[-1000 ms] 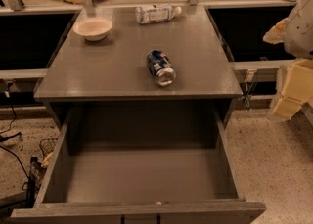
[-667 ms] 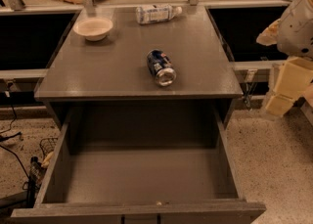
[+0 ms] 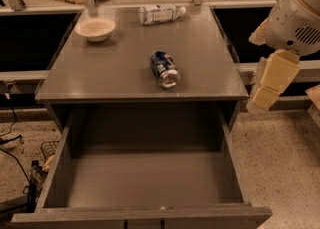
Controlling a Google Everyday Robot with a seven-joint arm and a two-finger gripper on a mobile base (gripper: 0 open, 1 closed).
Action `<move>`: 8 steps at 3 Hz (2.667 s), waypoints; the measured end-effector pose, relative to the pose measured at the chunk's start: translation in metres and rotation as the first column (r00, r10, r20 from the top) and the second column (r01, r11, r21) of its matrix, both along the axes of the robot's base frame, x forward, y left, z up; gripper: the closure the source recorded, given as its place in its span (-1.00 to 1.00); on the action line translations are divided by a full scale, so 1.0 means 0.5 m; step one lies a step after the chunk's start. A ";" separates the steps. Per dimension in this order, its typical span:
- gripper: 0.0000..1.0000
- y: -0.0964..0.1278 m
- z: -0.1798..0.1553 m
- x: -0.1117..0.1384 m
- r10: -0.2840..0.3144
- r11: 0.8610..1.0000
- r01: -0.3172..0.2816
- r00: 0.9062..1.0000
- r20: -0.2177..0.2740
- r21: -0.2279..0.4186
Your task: Place pepsi can into top drawer
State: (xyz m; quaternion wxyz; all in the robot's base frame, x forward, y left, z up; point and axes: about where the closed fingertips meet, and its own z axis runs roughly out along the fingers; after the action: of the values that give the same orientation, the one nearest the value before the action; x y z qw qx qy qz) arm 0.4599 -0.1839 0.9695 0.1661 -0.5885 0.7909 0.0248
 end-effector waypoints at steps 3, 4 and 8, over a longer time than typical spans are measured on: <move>-1.00 -0.014 -0.025 0.025 -0.198 0.934 0.201 0.979 0.038 -0.296; -1.00 -0.014 -0.025 0.026 -0.200 0.932 0.203 0.979 0.040 -0.301; -1.00 0.001 -0.020 0.053 -0.031 0.999 0.030 0.997 -0.066 -0.014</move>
Offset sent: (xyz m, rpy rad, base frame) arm 0.0085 -0.0168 -0.0173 -0.4170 0.0244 -0.2927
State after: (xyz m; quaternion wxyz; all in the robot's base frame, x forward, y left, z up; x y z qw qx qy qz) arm 0.4863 -0.1836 0.9596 0.1363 -0.5764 0.8049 0.0367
